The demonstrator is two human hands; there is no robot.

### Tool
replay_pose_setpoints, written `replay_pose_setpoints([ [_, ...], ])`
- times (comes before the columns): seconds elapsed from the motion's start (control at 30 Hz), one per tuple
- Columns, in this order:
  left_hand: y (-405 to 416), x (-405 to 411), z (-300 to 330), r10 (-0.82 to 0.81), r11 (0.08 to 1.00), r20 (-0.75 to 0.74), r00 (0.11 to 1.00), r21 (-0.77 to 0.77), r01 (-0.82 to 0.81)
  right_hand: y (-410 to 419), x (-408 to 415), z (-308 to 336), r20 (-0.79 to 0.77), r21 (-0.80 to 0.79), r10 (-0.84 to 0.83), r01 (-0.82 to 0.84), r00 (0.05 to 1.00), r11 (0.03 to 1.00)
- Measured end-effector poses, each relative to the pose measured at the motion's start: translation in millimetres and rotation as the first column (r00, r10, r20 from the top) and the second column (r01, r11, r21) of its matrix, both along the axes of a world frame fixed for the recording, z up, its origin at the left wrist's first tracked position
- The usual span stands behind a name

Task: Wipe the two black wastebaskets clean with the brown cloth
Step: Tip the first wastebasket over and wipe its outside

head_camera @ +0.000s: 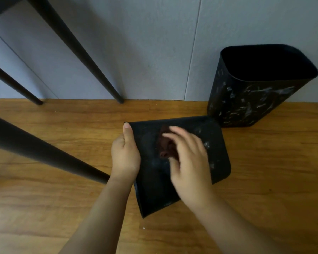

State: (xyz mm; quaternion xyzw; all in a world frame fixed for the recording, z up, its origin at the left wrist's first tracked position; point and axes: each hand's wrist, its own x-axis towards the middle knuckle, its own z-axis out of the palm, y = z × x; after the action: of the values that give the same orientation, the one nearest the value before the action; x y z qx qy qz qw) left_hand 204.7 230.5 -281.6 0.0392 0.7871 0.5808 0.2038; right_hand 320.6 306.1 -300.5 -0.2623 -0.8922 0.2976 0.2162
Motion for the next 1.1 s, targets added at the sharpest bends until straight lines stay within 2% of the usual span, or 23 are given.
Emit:
replay_pose_setpoints([
  [0.1,-3,-1,0,-0.011,0.999,-0.005,1.0,0.036,0.011,-13,8,-3,0.058,0.068,0.298,-0.302,0.953,0.951],
  [0.17,-6,-2,-2,-0.015,0.999,-0.004,1.0,0.036,0.015,-4,21,-9,0.1,0.119,0.361,-0.371,0.927,0.921],
  [0.23,-7,-2,-3,-0.017,1.0,0.004,1.0,0.015,0.017,11,31,-14,0.101,0.131,0.287,-0.298,0.953,0.945],
  [0.3,-6,-1,-4,-0.025,1.0,-0.008,1.0,0.006,0.025,25,29,-14,0.029,0.051,0.071,-0.072,0.997,0.996],
  [0.37,-4,0,-3,-0.021,1.0,-0.029,0.999,0.006,0.022,27,16,-8,-0.025,-0.041,-0.147,0.146,0.989,0.988],
  [0.43,-3,0,-4,-0.019,1.0,-0.046,0.999,-0.001,0.019,19,3,-1,-0.014,-0.038,-0.183,0.182,0.983,0.983],
  [0.5,-6,-1,-5,-0.03,1.0,-0.061,0.998,-0.008,0.029,8,3,2,0.007,0.017,-0.017,0.017,1.0,1.0],
  [0.57,-9,-2,-6,-0.051,0.999,-0.08,0.995,-0.008,0.05,4,13,-1,0.04,0.101,0.192,-0.196,0.98,0.975],
  [0.63,-12,-1,-6,-0.064,0.998,-0.089,0.994,-0.007,0.063,13,26,-10,0.05,0.143,0.228,-0.233,0.972,0.962],
  [0.73,-13,-2,-4,-0.057,0.998,-0.086,0.995,0.007,0.058,36,36,-19,-0.024,0.011,-0.042,0.042,0.999,0.999],
  [0.8,-12,0,-4,-0.061,0.998,-0.097,0.993,0.011,0.062,46,29,-16,-0.064,-0.101,-0.245,0.238,0.967,0.966],
  [0.87,-10,1,-5,-0.057,0.998,-0.097,0.994,0.0,0.058,45,18,-10,-0.077,-0.108,-0.315,0.306,0.946,0.946],
  [0.93,-11,0,-5,-0.039,0.999,-0.079,0.996,-0.007,0.039,31,10,-5,-0.064,-0.037,-0.201,0.199,0.978,0.979],
  [1.03,-13,-2,-5,-0.04,0.999,-0.072,0.997,-0.013,0.039,17,18,-8,-0.003,0.077,0.106,-0.105,0.994,0.991],
  [1.1,-16,-1,-4,-0.032,0.999,-0.076,0.997,-0.023,0.03,26,30,-16,0.011,0.092,0.135,-0.136,0.991,0.986],
])
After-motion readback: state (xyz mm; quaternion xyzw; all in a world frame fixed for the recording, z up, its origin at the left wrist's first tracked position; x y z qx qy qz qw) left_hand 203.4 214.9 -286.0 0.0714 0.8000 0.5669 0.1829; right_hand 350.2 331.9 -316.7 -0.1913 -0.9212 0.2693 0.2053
